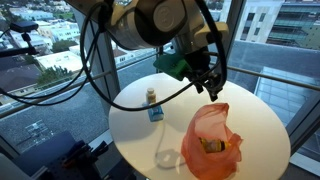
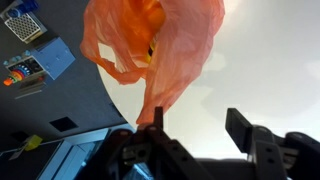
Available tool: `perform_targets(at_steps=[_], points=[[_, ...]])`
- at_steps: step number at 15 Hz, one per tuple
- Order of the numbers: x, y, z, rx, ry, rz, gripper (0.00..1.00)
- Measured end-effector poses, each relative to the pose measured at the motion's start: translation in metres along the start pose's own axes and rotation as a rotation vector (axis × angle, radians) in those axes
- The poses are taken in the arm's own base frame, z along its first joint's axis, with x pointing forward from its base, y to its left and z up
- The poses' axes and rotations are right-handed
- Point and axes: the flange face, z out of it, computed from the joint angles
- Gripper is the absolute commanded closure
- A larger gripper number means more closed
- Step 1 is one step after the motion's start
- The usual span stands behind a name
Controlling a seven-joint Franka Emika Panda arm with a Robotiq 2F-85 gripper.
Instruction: Put the yellow bottle in the plastic bag
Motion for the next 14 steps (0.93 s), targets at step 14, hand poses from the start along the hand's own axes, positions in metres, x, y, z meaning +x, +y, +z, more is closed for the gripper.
perform_targets(at_steps=[14], points=[[-0.053,-0.001,-0.053,0.076,-0.262,-0.136,0.00]])
